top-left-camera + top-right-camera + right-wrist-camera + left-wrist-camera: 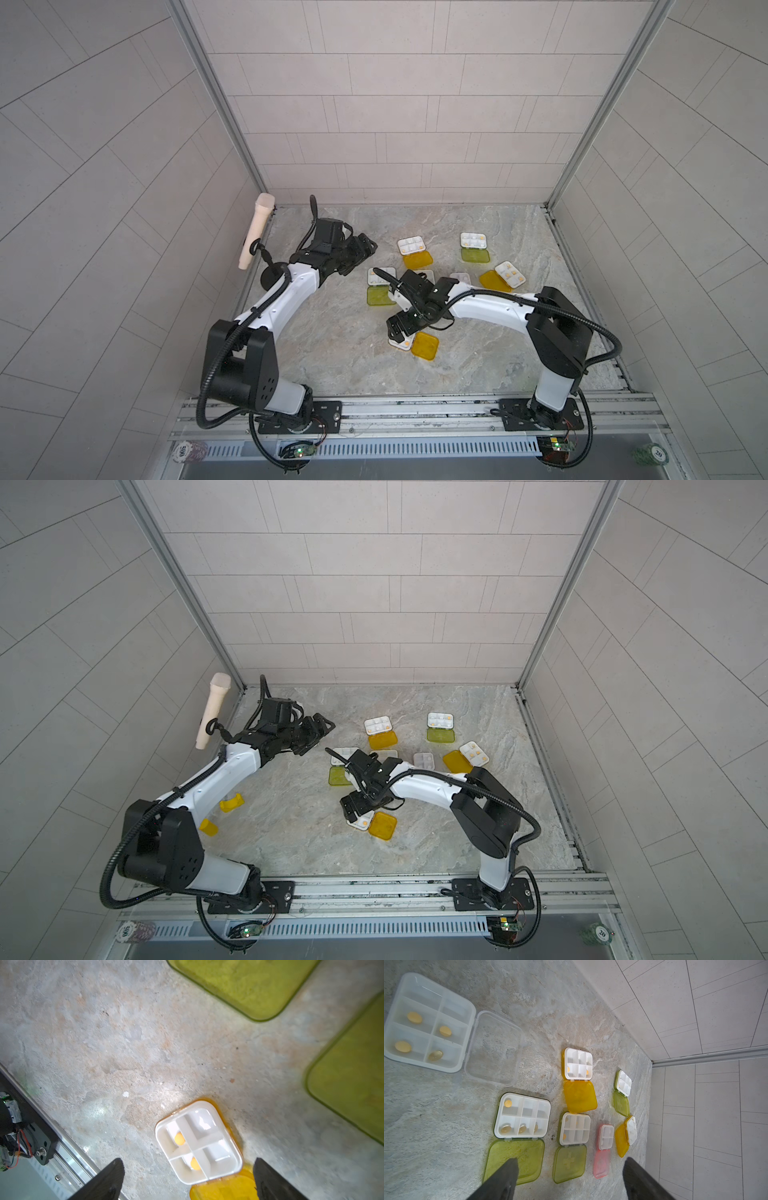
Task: Close pillboxes
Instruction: Adjust the pillbox at the center of the board, then close the lid on the pillbox.
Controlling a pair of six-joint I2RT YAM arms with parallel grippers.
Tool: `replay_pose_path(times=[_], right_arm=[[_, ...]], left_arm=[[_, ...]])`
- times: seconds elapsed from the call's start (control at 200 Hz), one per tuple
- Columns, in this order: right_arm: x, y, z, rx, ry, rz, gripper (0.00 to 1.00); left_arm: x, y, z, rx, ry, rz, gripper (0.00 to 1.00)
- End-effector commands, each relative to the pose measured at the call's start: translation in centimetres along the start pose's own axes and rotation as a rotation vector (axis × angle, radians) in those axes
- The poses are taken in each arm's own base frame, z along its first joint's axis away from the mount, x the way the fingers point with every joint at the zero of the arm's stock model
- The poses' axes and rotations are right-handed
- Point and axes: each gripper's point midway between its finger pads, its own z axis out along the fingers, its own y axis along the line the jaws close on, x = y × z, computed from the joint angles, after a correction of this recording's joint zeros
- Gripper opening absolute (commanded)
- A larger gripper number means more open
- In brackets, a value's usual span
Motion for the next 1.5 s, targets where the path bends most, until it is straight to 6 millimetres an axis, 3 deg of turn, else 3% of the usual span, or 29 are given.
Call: replay_pose_path(times=[0.0, 0.235, 0.35, 0.495, 0.696, 0.926, 1.141, 1.496], right_arm=[[0.9, -1.8, -1.7, 0.08, -0.03, 0.021, 0.98], [3.6, -5.0, -4.1, 0.112, -0.08, 0.143, 0.98], [5.3, -6.5, -4.8, 0.099, -0.096, 0.22, 0.98], [7.2, -7.7, -5.0, 0.061, -0.103, 0.305, 0.98], [8.0, -8.0, -5.6, -0.005, -0.126, 0.362, 0.96], [7.5, -7.9, -5.0, -0.047, -0.17, 0.441, 0.88], [6.8, -7.2, -5.5, -0.094, -0.197, 0.484, 0.92], [8.0, -8.0, -5.4, -0.059, -0.193, 0.489, 0.96]], left_arm=[[-0.3, 0.0, -0.6, -0.001, -0.017, 0.005, 0.84], [-0.6, 0.6, -1.7, -0.066, -0.038, 0.03, 0.83], [1.0, 0.9, -2.4, -0.068, 0.001, 0.03, 0.82], [5.4, 2.5, -2.2, -0.098, 0.084, 0.069, 0.82], [12.9, 4.2, -1.4, -0.173, 0.257, 0.24, 0.8], [18.1, 5.0, 0.7, -0.117, 0.369, 0.265, 0.8], [19.3, 5.4, 1.3, -0.112, 0.392, 0.278, 0.8], [19.0, 5.7, 0.7, -0.13, 0.352, 0.281, 0.82]])
